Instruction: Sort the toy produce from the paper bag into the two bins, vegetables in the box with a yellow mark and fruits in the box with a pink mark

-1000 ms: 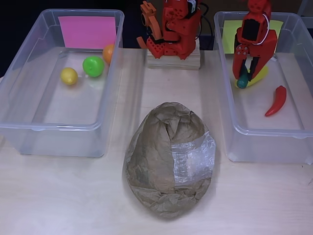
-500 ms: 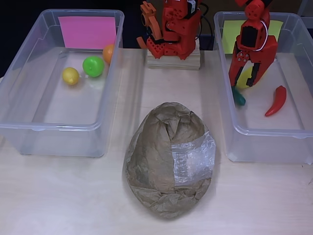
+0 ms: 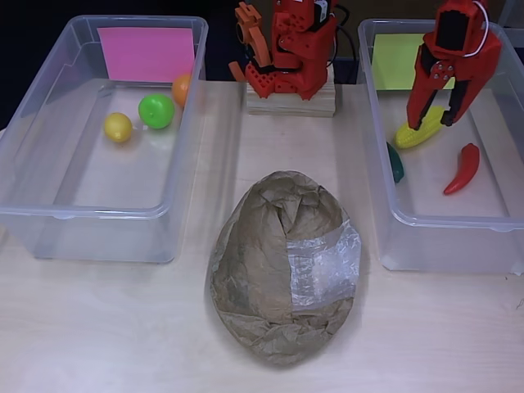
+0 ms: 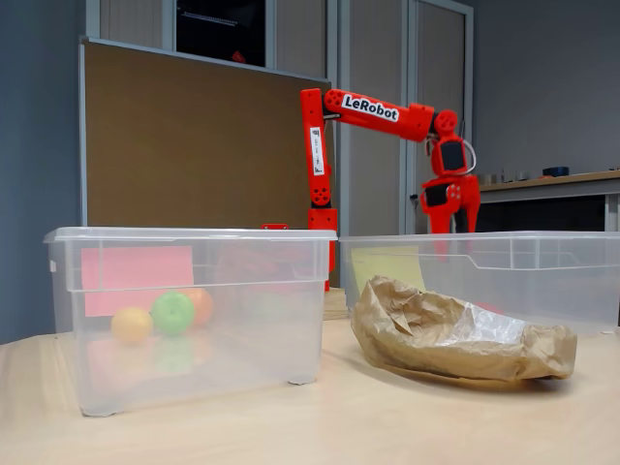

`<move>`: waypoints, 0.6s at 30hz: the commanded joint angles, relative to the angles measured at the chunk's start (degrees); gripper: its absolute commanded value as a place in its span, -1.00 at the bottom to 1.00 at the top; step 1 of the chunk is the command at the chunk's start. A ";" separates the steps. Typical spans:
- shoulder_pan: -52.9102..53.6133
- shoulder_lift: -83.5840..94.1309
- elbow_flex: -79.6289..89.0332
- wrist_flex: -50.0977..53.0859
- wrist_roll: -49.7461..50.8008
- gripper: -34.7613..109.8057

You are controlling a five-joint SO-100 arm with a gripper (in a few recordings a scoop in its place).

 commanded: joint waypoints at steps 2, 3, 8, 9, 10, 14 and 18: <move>5.80 -2.11 -13.71 5.01 -17.75 -0.52; 7.47 -2.90 -15.73 5.01 -22.06 -0.52; 16.79 -6.42 -25.93 7.12 -43.95 -0.52; 18.54 -6.77 -27.25 6.94 -48.08 -0.52; 20.30 -6.94 -28.21 6.59 -51.94 -0.52; 26.81 -6.50 -29.36 5.19 -65.13 -0.52; 33.13 -3.34 -25.14 1.49 -73.48 -0.52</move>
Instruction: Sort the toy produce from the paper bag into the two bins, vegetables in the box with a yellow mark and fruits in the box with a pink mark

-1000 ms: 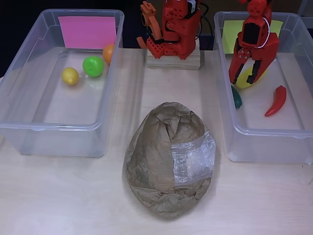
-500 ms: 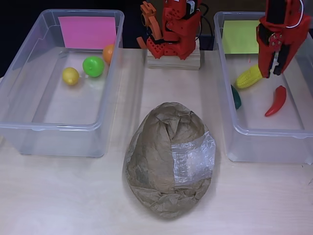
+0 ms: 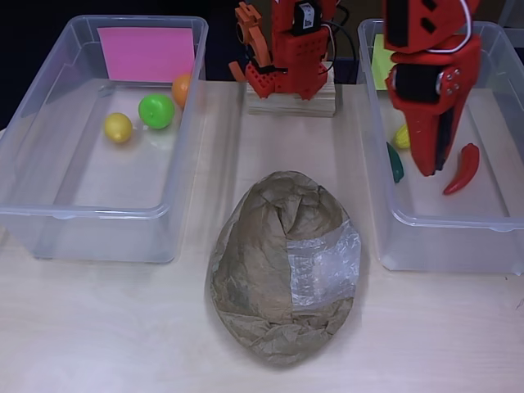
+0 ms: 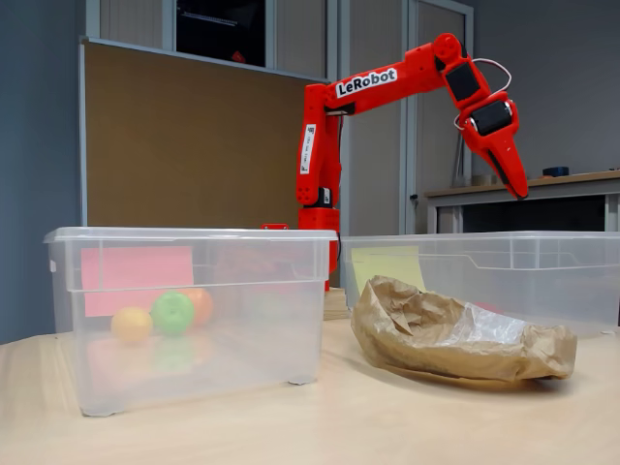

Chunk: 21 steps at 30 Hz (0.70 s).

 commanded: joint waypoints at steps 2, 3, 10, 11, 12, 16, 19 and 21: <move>6.42 6.42 5.71 -4.92 -7.47 -0.52; 7.73 7.65 8.53 -6.42 -8.35 -0.52; 18.28 17.05 34.19 -19.16 -11.87 -0.52; 19.86 18.37 37.53 -21.45 -12.66 -0.52; 21.27 19.60 40.87 -23.73 -13.36 -0.52; 25.05 26.37 55.02 -34.54 -15.64 -0.52; 26.54 31.73 64.78 -41.22 -15.47 -0.52; 27.42 36.74 71.98 -45.62 -15.38 -0.52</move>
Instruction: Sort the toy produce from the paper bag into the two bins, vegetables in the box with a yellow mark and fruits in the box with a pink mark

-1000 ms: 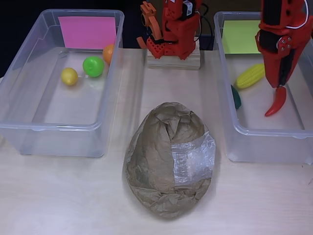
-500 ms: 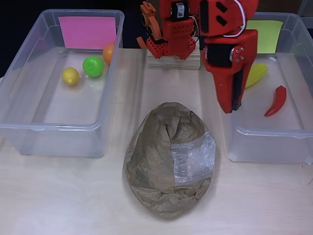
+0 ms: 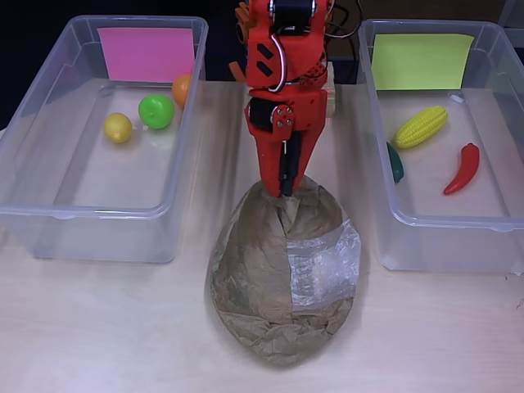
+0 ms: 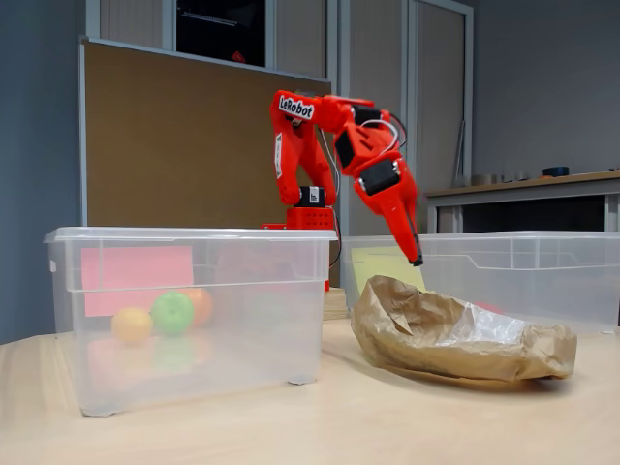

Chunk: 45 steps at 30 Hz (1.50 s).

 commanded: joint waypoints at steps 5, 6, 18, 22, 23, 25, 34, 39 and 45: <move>1.32 26.28 24.96 -8.09 -1.76 -0.49; 1.32 30.23 27.95 -8.09 -2.46 -0.48; 1.85 61.00 37.53 10.37 -12.57 -0.48; 2.20 64.25 37.53 15.38 -16.26 -0.52; 1.93 64.78 37.53 15.82 -17.05 -0.52; 1.32 66.01 37.53 16.96 -18.19 -0.51; 0.26 72.16 37.53 29.97 -27.51 -0.52; -0.79 72.25 37.53 33.84 -39.02 -0.52; -0.97 72.25 37.53 33.93 -42.19 -0.52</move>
